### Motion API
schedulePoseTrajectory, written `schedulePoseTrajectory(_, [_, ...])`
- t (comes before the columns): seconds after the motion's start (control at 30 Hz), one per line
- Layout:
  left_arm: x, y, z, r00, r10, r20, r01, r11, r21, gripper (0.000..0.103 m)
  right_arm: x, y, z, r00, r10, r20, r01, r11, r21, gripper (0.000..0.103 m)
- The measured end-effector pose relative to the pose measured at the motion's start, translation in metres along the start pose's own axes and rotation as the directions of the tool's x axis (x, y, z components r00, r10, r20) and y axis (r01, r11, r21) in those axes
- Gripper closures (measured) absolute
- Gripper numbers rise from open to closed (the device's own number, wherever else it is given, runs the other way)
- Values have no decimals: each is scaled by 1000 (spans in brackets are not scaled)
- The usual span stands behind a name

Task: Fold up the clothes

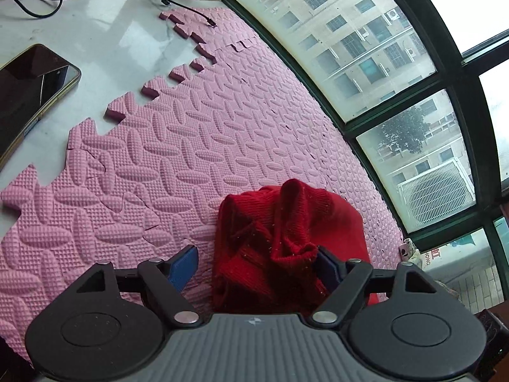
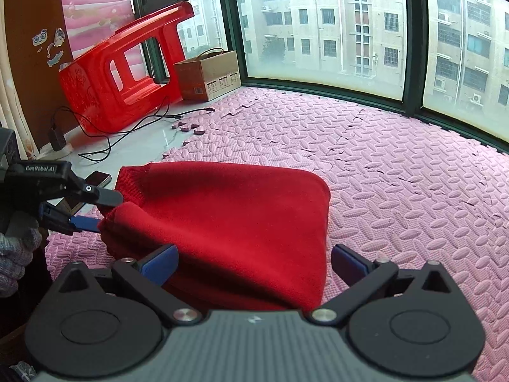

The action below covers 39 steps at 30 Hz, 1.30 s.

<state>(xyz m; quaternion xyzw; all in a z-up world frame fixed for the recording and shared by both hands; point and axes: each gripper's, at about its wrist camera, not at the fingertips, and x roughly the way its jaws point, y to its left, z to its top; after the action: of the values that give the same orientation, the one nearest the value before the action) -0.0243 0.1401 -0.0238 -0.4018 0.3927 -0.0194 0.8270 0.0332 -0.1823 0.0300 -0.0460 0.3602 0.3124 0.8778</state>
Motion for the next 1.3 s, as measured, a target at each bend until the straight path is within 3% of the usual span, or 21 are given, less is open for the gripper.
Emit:
schedulePoseTrajectory(0.1, [2, 3, -1, 1000, -2, -9, 2, 1000, 8, 23, 5, -11, 0, 1000, 19, -4, -19, 998, 59, 0])
schedulePoseTrajectory(0.27, [5, -1, 1, 1000, -23, -19, 23, 999, 35, 34, 18, -32, 1, 998, 48, -28, -42, 984, 173, 0])
schedulePoseTrajectory(0.4, [8, -2, 2, 999, -42, -30, 43, 998, 41, 47, 29, -38, -1, 997, 58, -46, -47, 979, 200, 0])
schedulePoseTrajectory(0.6, [11, -5, 7, 997, -60, -46, 63, 995, 76, 55, 47, -42, -6, 992, 124, -37, -110, 957, 269, 0])
schedulePoseTrajectory(0.73, [11, -9, 12, 994, -89, -63, 94, 992, 88, 66, 45, -49, -10, 984, 177, 1, -167, 929, 330, 0])
schedulePoseTrajectory(0.9, [16, -20, 16, 990, -114, -82, 122, 988, 98, 68, 34, -61, -13, 969, 237, 64, -243, 880, 408, 0])
schedulePoseTrajectory(1.1, [40, -57, 13, 980, -142, -137, 163, 975, 152, 69, 4, -79, -19, 981, 164, 99, -191, 883, 429, 0])
schedulePoseTrajectory(1.3, [78, -114, 1, 962, -162, -218, 215, 945, 247, 70, -34, -113, -34, 989, 51, 139, -113, 867, 485, 0])
